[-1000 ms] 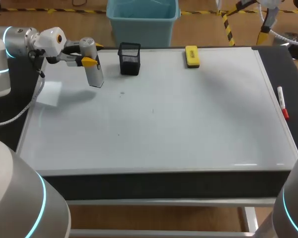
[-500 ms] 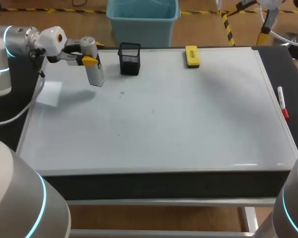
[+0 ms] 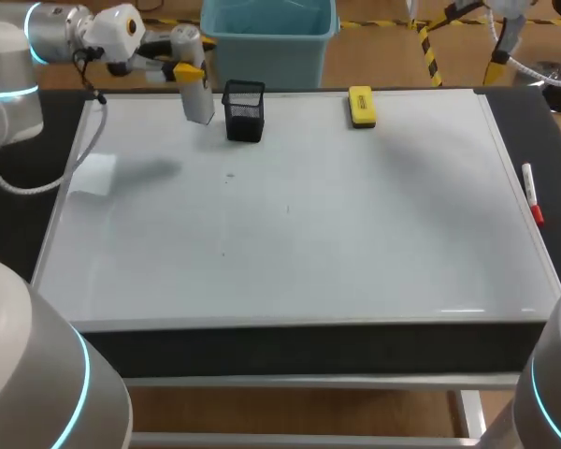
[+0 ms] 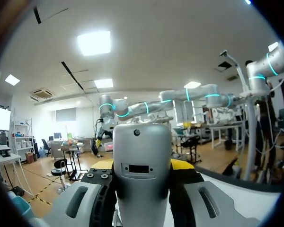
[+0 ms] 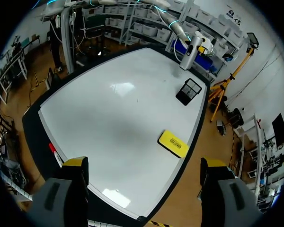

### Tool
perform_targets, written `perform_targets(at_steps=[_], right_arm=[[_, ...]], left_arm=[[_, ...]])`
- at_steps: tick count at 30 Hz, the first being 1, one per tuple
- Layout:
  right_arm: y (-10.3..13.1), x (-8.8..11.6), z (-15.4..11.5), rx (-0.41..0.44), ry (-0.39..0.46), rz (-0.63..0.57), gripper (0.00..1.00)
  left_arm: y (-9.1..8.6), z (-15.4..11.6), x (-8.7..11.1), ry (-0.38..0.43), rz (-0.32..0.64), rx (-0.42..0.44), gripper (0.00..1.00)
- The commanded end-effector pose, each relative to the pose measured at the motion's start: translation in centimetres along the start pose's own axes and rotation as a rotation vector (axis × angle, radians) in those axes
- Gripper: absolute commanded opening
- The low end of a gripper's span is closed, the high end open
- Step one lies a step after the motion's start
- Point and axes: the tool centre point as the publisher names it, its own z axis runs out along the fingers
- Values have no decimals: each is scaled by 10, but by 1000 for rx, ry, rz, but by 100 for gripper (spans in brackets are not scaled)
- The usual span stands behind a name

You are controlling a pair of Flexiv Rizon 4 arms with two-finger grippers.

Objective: Pick up the inspection probe, press it on each red-marked spot on the whiteboard one by one, put down the probe, pick up the eraser, and wipe off all the red marks.

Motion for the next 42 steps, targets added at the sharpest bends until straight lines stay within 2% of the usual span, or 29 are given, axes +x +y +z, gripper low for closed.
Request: perform_targets(at_steps=[1,9,17,24,42], right_arm=[[1,0,-1,4,3,-1,100],[1,0,-1,4,3,-1,100],[1,0,-1,4,3,-1,100],[1,0,-1,4,3,-1,100],[1,0,-1,4,3,-1,100]], left_arm=[[-3,11,-29,66,-15,-2,0],[-6,24,-56,51,-3,8,0],[1,39,-80,34,-1,6,0],[14,50,-94,-5,6,15,0],[39,40,-102,-19,-32,41,0]])
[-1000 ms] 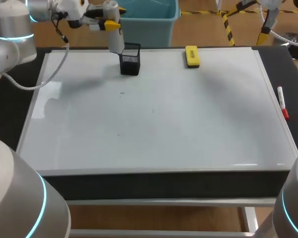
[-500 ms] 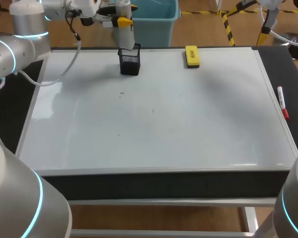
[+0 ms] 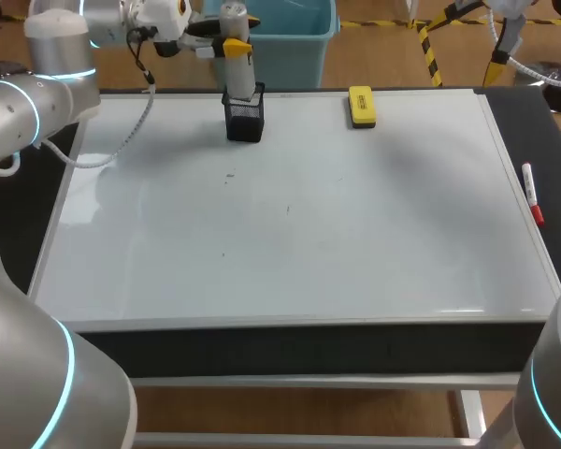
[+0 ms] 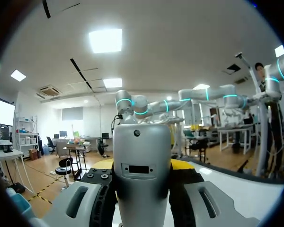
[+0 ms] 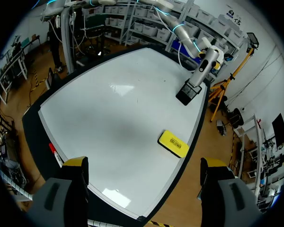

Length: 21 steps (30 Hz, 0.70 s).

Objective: Pick up the inspection probe, press it on each red-marked spot on the whiteboard one by one, put down the probe, pick up the eraser, and wipe off all the red marks.

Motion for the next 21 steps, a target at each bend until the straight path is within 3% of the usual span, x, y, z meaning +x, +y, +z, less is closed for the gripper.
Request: perform_targets(at_steps=[1,21], right_arm=[[0,0,-1,4,3,-1,100],[0,0,-1,4,3,-1,100]], left_arm=[[12,-5,-10,44,-9,29,0],[51,-8,-17,31,-19,47,0]])
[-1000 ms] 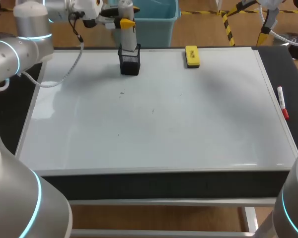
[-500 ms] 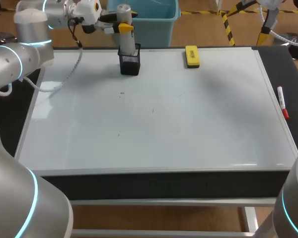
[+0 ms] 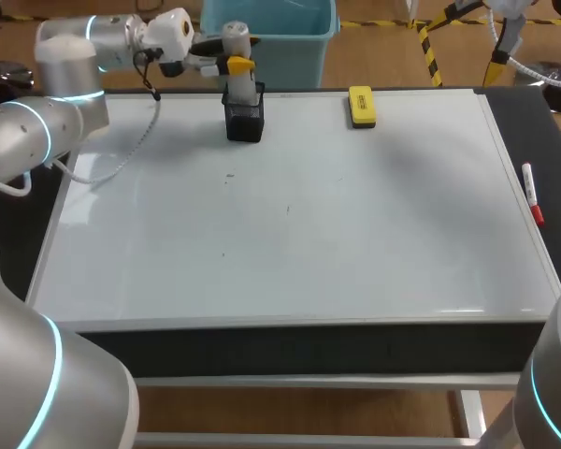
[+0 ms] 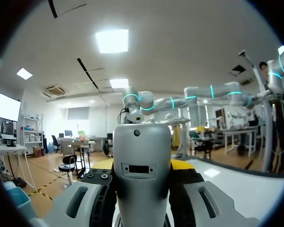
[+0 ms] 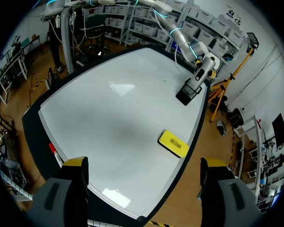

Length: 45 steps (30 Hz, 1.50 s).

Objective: Pick up the inspection probe, press it on each red-marked spot on the whiteboard one by one, put down the probe, pick up the eraser, and wipe off all the red marks.

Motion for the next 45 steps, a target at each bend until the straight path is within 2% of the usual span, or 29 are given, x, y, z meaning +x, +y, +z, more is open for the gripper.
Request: perform_targets(at_steps=[1,18,28,29,30,31,33,35,36,42,45], right_arm=[[0,0,-1,4,3,-1,100],[0,0,-1,4,3,-1,100],[0,0,-1,4,3,-1,100],[0,0,-1,4,3,-1,100],[0,0,-1,4,3,-1,100],[0,0,-1,4,3,-1,100],[0,0,-1,4,3,-1,100],[0,0,-1,4,3,-1,100],[0,0,-1,4,3,-1,100],[0,0,-1,4,3,-1,100],[0,0,-1,4,3,-1,100]], left_arm=[[12,-2,-10,88,-8,21,0],[50,-4,-18,95,-45,-18,0],[57,-6,-17,107,-39,-22,0],[58,-6,-17,108,-40,-25,5],[58,-6,-17,108,-40,-26,31],[58,-6,-17,117,-39,-29,47],[58,-6,-17,119,-39,-32,57],[58,-5,-17,126,-37,-33,91],[58,-5,-16,126,-37,-37,100],[49,-7,-13,114,-23,-82,100],[44,-12,-11,85,-32,-137,100]])
